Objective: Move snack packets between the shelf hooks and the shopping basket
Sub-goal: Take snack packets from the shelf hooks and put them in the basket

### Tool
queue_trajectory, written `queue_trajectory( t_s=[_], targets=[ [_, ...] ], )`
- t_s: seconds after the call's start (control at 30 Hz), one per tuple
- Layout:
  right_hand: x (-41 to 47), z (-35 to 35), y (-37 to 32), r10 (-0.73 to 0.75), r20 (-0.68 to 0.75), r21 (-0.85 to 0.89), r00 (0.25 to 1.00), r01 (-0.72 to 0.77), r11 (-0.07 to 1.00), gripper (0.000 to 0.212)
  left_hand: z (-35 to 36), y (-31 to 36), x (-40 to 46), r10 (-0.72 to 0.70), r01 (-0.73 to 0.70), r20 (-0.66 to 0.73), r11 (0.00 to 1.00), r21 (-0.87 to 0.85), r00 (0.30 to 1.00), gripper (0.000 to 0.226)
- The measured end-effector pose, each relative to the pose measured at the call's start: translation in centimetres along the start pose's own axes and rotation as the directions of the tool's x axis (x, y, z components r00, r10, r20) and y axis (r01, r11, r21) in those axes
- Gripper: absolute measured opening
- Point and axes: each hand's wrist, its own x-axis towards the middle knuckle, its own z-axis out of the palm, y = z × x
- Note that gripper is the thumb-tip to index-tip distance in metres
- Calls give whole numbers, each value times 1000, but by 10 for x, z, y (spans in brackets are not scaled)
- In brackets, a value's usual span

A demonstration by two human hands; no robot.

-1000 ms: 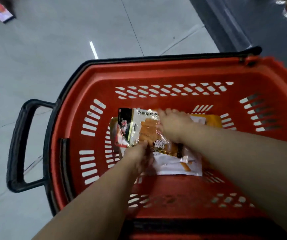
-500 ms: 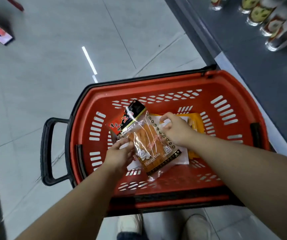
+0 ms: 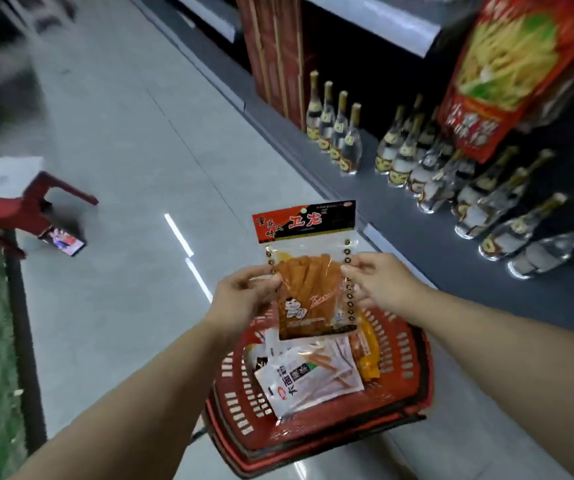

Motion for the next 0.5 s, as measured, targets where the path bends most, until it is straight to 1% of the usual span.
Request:
queue_trajectory(
  t_s=[0.13, 0.2, 0.27, 0.33, 0.4, 0.5],
  targets=[
    [-53, -37, -100, -98, -85, -6, 992, 98, 995, 13, 0, 114, -33, 191, -196, 51, 975, 106, 980, 9],
    [-87, -56, -152, -173, -135, 17, 976, 177, 984, 16, 2, 173, -60, 273, -282, 78, 948, 145, 959, 6],
    [-127, -74, -204, -251, -181, -6, 951, 254, 967, 20, 3, 231, -89, 360, -371, 93, 915, 156, 928, 4],
    [-171, -90, -253, -325, -228, -56, 918, 321, 945, 22, 5, 288, -126, 449, -463, 114, 868, 180, 886, 6],
    [-220, -106, -298, -395, -303, -83, 868, 389, 918, 22, 8, 340, -165, 540, -557, 135, 809, 189, 831, 11],
    [-299, -132, -354, -473, -398, -151, 786, 452, 879, 21, 22, 408, -227, 643, -667, 184, 732, 140, 744, 4]
  ],
)
